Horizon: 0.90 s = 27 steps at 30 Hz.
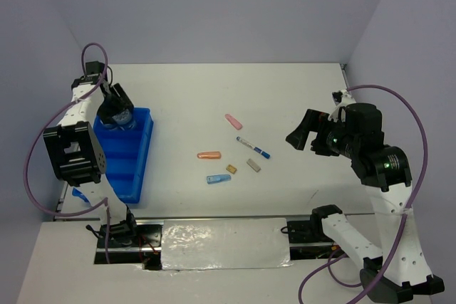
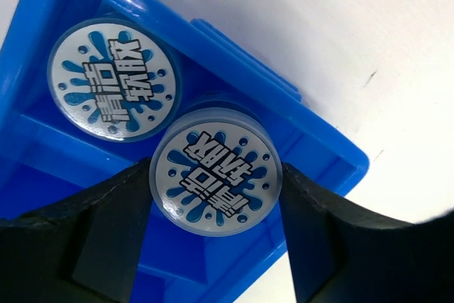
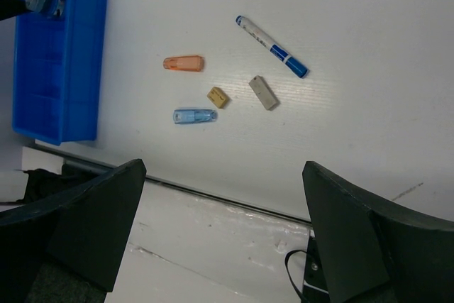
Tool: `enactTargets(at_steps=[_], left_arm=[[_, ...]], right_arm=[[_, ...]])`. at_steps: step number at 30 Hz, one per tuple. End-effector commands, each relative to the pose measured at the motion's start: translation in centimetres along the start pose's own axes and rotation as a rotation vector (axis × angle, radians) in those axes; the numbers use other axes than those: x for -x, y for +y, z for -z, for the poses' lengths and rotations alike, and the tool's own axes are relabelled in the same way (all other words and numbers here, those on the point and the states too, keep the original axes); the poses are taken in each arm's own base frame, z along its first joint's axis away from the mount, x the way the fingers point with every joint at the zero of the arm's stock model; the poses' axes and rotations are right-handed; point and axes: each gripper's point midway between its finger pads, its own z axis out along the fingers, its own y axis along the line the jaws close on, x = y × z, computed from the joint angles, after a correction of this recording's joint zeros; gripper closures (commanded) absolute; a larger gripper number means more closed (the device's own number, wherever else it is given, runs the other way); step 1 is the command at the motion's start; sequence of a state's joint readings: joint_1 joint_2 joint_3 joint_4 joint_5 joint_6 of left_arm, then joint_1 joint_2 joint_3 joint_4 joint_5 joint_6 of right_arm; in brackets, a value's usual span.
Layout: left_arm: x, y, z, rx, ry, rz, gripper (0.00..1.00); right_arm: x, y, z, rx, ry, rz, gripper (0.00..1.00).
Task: Sort the stationery into containers
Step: Place the stationery in the storage box, then move the pen to the center of the board.
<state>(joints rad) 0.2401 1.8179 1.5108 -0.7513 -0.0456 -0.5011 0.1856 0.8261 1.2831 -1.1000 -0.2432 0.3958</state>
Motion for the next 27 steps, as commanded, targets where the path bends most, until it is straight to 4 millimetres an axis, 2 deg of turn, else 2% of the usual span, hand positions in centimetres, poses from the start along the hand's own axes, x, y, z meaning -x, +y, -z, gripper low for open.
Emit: enactTargets(at_steps=[1, 3, 10, 13, 14, 15, 17, 18, 19, 20, 21, 22, 23, 24, 25, 26, 27], left_arm=[[1.9, -1.6, 2.5, -0.100, -0.083, -0.003, 0.21], [2.0, -2.6, 3.4, -0.150, -0.089, -0.008, 0.01], [3.9, -5.0, 8.8, -0.235, -0.166, -0.086, 0.01], [3.3, -6.7, 11.3, -0.236, -0.198, -0.160, 0.01], [2.9, -7.3, 11.9, -0.231, -0.206, -0.183, 0.01], [1.5, -9.1, 13.1, -0.253, -0.213, -0.238, 0.01], [-0.2, -10.5, 14.1, -0.239, -0.221, -0.291, 0.01], [-2.3, -12.6, 15.1, -0.271, -0.216, -0.344, 0.01], [-3.4, -13.2, 15.4, -0.280, -0.206, -0.360, 0.01], [-4.7, -13.7, 15.4, -0.293, -0.188, -0.378, 0.01], [-6.2, -14.8, 16.3, -0.331, -0.181, -0.399, 0.01], [-6.9, -15.2, 16.6, -0.347, -0.173, -0.408, 0.01], [-7.8, -15.4, 16.7, -0.365, -0.154, -0.413, 0.01], [-8.4, -15.7, 17.5, -0.393, -0.152, -0.411, 0.01], [-8.9, -15.8, 17.8, -0.414, -0.141, -0.408, 0.01], [-9.5, -15.8, 18.3, -0.441, -0.131, -0.408, 0.01], [-9.9, -15.8, 18.5, -0.454, -0.126, -0.416, 0.01]], right_arm=[[1.2, 1.0, 0.6, 0.033, -0.048, 0.028, 0.00], [1.2, 0.9, 0.6, 0.033, -0.047, 0.025, 0.00], [0.7, 0.9, -0.2, 0.046, -0.032, 0.021, 0.00], [0.4, 0.8, -1.2, 0.067, -0.019, 0.034, 0.00], [-0.3, 0.4, -2.0, 0.065, 0.004, 0.033, 0.00], [-0.7, 0.5, -2.5, 0.080, 0.017, 0.042, 0.00], [-1.5, 0.2, -4.0, 0.099, 0.050, 0.060, 0.00], [-1.8, -0.1, -4.5, 0.095, 0.059, 0.075, 0.00], [-1.8, -0.1, -5.5, 0.093, 0.059, 0.100, 0.01], [-2.8, -1.2, -6.8, 0.065, 0.083, 0.135, 0.01], [-2.9, -2.3, -7.9, 0.013, 0.074, 0.164, 0.03], [-2.6, -2.7, -9.6, -0.002, 0.071, 0.191, 0.04], [-3.7, -3.2, -11.1, -0.012, 0.095, 0.238, 0.06], [-4.3, -3.9, -13.0, -0.039, 0.135, 0.260, 0.11], [-3.7, -4.4, -14.3, -0.068, 0.124, 0.310, 0.16], [-4.6, -5.1, -16.4, -0.103, 0.189, 0.339, 0.26], [-4.5, -5.6, -17.4, -0.137, 0.202, 0.365, 0.29]])
